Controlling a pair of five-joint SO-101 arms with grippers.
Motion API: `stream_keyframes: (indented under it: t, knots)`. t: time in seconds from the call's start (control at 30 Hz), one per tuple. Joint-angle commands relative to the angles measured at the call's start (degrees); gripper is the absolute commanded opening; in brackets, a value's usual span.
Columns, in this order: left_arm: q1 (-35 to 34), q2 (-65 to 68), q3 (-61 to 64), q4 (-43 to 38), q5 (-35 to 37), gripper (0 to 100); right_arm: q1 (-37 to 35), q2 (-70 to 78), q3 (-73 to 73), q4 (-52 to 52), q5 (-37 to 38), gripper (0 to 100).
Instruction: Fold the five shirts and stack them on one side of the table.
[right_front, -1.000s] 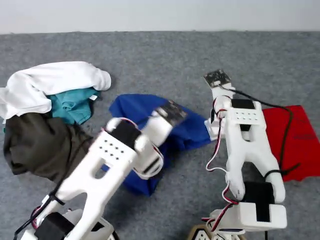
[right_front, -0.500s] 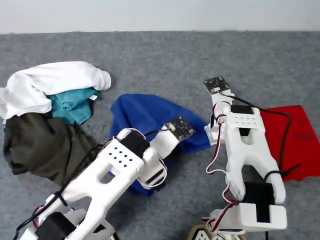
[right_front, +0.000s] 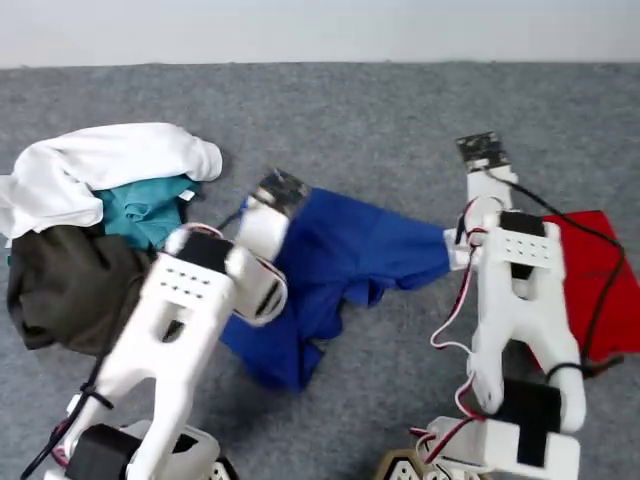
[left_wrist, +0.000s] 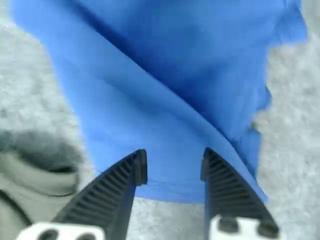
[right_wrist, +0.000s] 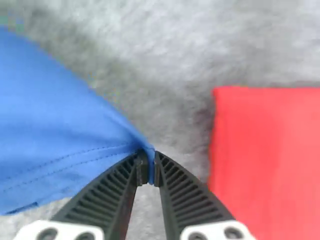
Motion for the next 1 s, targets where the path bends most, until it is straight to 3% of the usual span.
stream_keyframes:
  t: [0.0,0.17,0.33,0.53,0.63,0.83,0.97]
  knots:
    - [7.21,-0.18,2.15,-0.62,-0.53,18,0.92,-5.49,-0.26,-2.77,-1.14,0.9]
    - [13.63,-0.18,4.79,-3.43,-0.62,18,-3.03,-8.84,-0.26,-7.78,-1.14,0.9]
    - [13.63,-0.18,10.07,-8.7,-0.62,18,-7.96,-12.79,-0.44,-12.7,-1.14,0.9]
    - [13.01,-0.18,11.21,-8.7,-1.05,18,-7.78,-15.6,-0.62,-15.43,-1.14,0.9]
    - [8.18,-0.18,11.21,-8.53,-6.24,17,-7.34,-15.6,-0.62,-15.08,-1.14,0.9]
    - [-8.7,-0.26,11.21,-5.54,-15.03,17,-6.81,-16.04,-0.7,-15.52,-1.14,0.9]
    - [-15.12,-0.26,11.3,-5.45,-17.58,17,-6.73,-16.04,-3.6,-15.52,-1.14,0.9]
